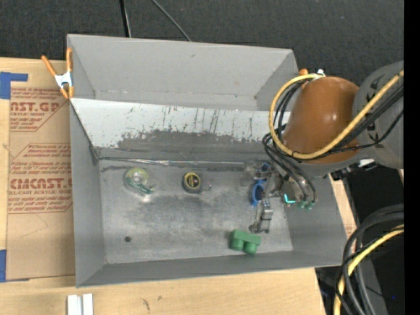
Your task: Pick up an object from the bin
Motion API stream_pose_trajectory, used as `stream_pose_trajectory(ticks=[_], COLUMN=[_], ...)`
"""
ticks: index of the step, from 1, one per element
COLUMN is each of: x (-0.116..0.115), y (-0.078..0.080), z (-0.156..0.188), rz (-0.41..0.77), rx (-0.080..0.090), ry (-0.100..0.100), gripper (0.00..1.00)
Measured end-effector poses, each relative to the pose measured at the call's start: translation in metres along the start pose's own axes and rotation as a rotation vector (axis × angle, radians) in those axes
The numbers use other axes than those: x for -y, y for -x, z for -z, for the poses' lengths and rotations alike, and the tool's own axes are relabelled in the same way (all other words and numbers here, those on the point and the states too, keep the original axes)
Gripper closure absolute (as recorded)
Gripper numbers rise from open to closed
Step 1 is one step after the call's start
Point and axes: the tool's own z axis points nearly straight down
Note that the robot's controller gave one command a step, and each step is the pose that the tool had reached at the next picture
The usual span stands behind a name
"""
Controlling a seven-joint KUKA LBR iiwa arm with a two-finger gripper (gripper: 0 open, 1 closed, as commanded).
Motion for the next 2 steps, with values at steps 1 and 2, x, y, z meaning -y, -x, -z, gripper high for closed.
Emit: stream_pose_trajectory(ticks=[1, 2], x=[0.0326, 0.0322], y=[-0.0145, -0.0122], z=[-0.1052, -0.1007], rz=[0.068, 0.070], rx=[-0.002, 0.005], ry=[0.000, -0.001], gripper=[0.00, 1.00])
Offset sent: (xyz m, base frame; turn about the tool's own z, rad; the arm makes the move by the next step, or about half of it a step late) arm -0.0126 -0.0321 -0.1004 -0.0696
